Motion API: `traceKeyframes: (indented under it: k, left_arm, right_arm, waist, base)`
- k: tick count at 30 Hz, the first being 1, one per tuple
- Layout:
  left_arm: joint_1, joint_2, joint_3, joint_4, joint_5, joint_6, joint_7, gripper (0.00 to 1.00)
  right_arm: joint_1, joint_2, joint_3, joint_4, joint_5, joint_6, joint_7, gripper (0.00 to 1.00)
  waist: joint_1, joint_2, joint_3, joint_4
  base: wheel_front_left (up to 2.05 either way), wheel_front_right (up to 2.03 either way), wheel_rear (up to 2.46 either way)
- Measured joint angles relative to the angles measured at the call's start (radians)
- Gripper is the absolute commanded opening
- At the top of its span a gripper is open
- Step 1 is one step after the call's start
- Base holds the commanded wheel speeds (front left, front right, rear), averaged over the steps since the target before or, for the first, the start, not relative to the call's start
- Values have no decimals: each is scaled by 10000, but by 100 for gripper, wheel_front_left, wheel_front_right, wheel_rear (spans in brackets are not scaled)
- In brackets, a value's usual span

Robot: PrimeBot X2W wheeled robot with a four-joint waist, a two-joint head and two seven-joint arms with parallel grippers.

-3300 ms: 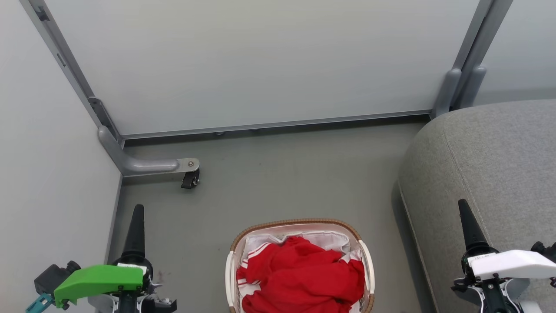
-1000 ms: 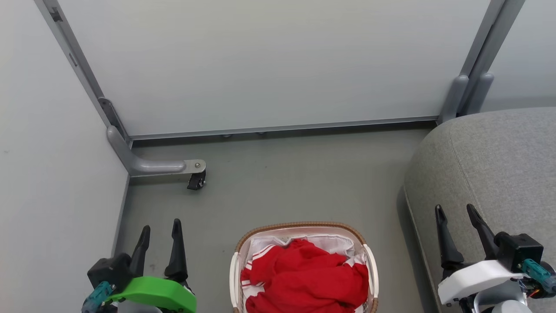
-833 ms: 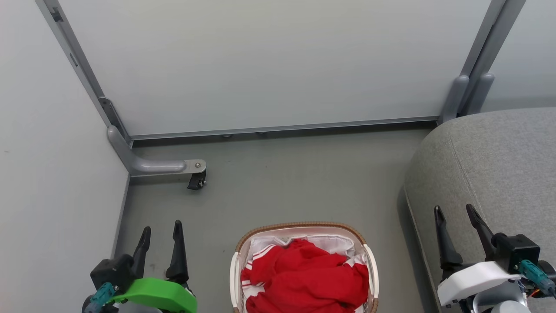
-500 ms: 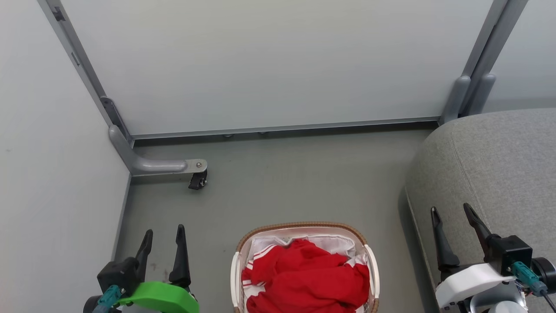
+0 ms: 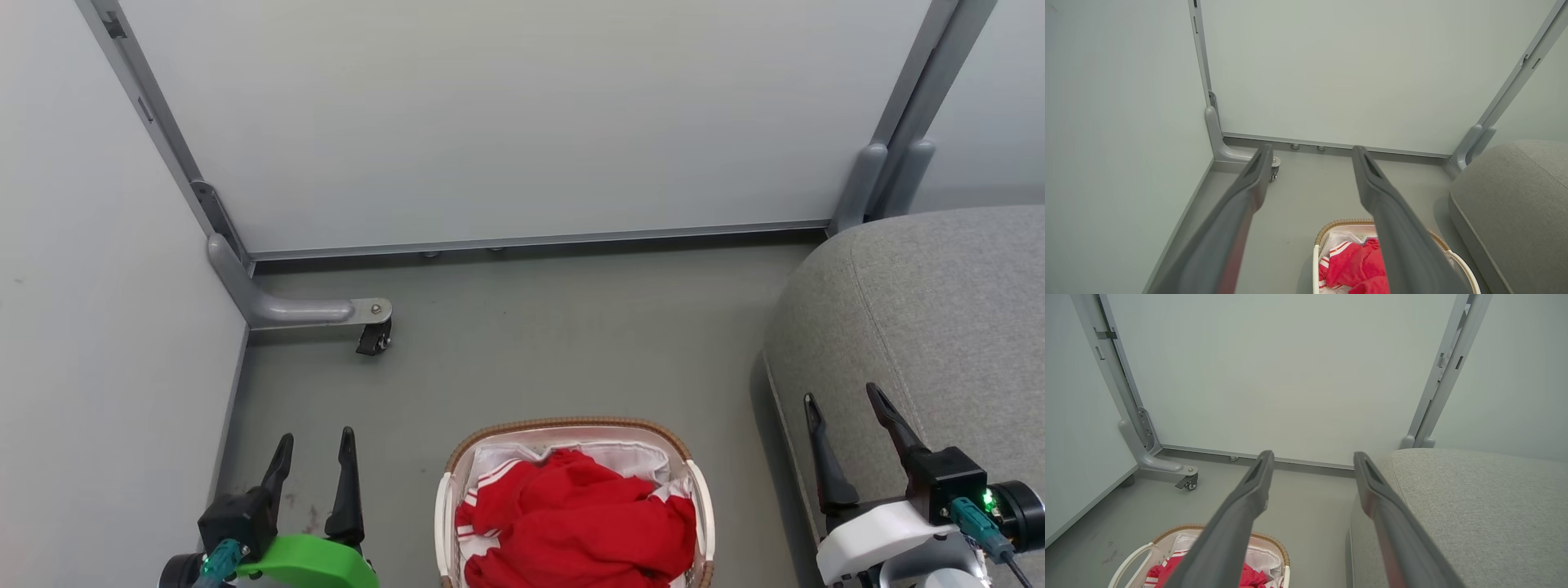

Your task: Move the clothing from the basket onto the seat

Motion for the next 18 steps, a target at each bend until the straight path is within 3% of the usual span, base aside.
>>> traceKeyframes:
  k: [18]
  left_arm:
    - [-1, 2, -19, 58, 23, 4, 0, 100]
  right_arm:
    - [6, -2, -15, -31, 2, 0, 0, 100]
  waist:
    - [0, 0, 48, 1]
  base:
    - [0, 0, 0]
